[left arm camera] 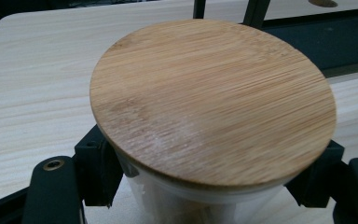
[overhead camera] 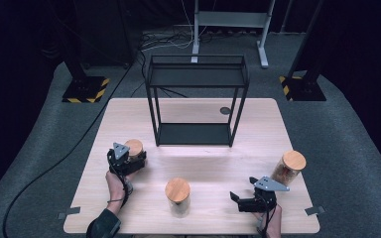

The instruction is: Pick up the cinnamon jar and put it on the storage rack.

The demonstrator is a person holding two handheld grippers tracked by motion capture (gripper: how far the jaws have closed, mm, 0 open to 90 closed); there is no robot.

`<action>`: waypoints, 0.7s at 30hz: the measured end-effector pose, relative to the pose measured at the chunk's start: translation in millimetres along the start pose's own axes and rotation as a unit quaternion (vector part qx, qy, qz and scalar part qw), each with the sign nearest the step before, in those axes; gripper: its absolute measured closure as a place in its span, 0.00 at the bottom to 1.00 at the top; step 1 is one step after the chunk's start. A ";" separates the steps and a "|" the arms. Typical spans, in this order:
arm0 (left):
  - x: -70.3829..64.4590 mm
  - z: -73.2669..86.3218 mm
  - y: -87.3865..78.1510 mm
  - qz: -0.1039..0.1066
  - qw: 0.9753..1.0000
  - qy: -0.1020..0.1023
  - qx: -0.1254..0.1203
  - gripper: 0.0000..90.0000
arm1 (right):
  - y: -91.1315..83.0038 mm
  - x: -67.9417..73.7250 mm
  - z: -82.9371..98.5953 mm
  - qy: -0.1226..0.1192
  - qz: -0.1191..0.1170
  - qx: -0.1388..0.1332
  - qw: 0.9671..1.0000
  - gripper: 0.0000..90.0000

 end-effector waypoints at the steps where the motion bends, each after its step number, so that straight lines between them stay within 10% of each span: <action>1: -0.4 -0.4 -0.5 0.001 1.000 0.001 0.000 0.28 | 0.0 0.0 0.0 0.000 0.000 0.000 1.000 0.01; 21: -12.3 -13.1 -9.1 0.013 1.000 0.018 -0.003 0.28 | 0.8 0.3 0.1 -0.003 -0.002 0.005 1.000 0.01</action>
Point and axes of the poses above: each handheld gripper's, and its own axes: y roughly forward along the jaws, z roughly out of its underside, x roughly to its left, the point moved 5 cm from there along y, roughly forward along the jaws, and after that the axes turned 5 degrees about z, right-handed, at the moved point
